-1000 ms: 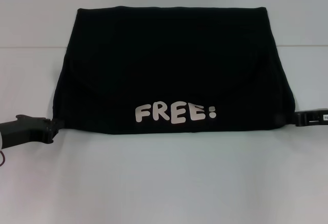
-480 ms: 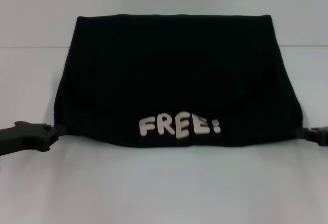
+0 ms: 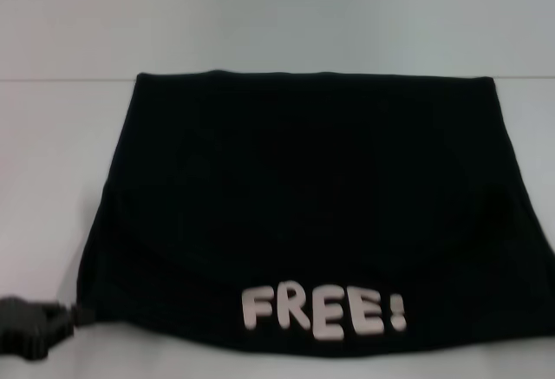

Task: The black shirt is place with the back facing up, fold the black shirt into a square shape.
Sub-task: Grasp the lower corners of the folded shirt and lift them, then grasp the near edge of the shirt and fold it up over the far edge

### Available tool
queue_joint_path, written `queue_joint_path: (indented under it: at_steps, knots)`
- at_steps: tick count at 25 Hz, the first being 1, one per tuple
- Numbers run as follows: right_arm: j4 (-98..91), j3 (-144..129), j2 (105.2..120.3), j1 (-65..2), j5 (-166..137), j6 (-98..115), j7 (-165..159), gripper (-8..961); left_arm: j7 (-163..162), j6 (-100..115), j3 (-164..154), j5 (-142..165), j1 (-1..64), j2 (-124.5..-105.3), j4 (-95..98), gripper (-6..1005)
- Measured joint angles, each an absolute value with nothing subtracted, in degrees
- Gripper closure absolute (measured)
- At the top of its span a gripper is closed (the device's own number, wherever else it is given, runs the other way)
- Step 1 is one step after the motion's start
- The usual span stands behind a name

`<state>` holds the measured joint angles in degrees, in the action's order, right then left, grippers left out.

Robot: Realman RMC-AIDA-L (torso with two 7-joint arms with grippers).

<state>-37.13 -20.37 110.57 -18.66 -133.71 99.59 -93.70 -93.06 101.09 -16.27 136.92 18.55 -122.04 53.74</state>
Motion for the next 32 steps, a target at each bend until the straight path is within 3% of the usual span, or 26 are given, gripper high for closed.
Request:
queue_joint_path:
  at_steps: [9, 15, 20, 25, 32]
  knots:
    - [-37.1, -18.6, 110.56, -10.5, -133.9, 105.4, -86.3, 953, -89.9, 109.4, -14.5, 139.5, 15.4, -122.58, 54.1, 997]
    - [-37.1, -16.1, 110.41, -10.1, -134.0, 105.8, -85.6, 954, -89.8, 110.9, -12.4, 140.2, 15.9, -122.36, 54.6, 996]
    - [-37.1, -12.5, 109.41, -14.3, -134.0, 103.1, -88.0, 953, -91.0, 108.7, -8.5, 139.5, 21.5, -120.37, 53.0, 995]
    - [-36.9, -11.1, 108.35, -19.9, -133.9, 95.6, -93.4, 954, -95.5, 96.4, -9.7, 139.5, 32.2, -117.22, 47.3, 993]
    - [-33.6, -15.4, 108.11, -27.3, -134.0, 79.5, -100.3, 954, -99.4, 77.0, -17.1, 139.7, 41.8, -115.42, 39.9, 992]
